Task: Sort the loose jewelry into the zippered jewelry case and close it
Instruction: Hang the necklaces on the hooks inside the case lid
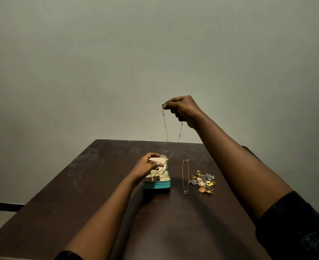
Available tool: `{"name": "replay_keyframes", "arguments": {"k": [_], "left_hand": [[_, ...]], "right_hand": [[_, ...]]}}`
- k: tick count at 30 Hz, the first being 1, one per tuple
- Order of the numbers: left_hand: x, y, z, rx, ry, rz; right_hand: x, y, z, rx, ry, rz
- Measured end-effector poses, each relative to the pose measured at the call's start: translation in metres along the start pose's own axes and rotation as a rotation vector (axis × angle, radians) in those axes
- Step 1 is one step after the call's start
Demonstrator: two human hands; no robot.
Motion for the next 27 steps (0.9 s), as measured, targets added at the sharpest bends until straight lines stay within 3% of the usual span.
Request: {"name": "replay_keyframes", "arguments": {"k": [5, 8, 10, 15, 27], "left_hand": [[0.016, -0.016, 0.001, 0.09, 0.018, 0.028], [0.02, -0.018, 0.005, 0.095, -0.018, 0.224], [0.02, -0.016, 0.008, 0.038, -0.044, 0.299], [0.013, -0.009, 0.012, -0.148, -0.063, 0.217], [0.026, -0.001, 0.015, -0.181, -0.001, 0.254]], "right_hand": [[0.003, 0.0, 0.001, 0.0, -0.003, 0.017], [0.005, -0.001, 0.001, -0.001, -0.006, 0.017], [0.007, -0.002, 0.001, 0.001, -0.006, 0.02], [0.014, -0.003, 0.0, 0.008, 0.009, 0.024], [0.012, 0.006, 0.001, -0.033, 0.004, 0.06]]}}
Point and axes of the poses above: each hand's wrist, its own z-axis towards the middle knuckle, its own y-axis out of the back of the hand, x = y × z, the point moved 10 cm from there along z, towards the middle knuckle, and after that the axes turned 8 degrees about -y, right-handed, at the moved point
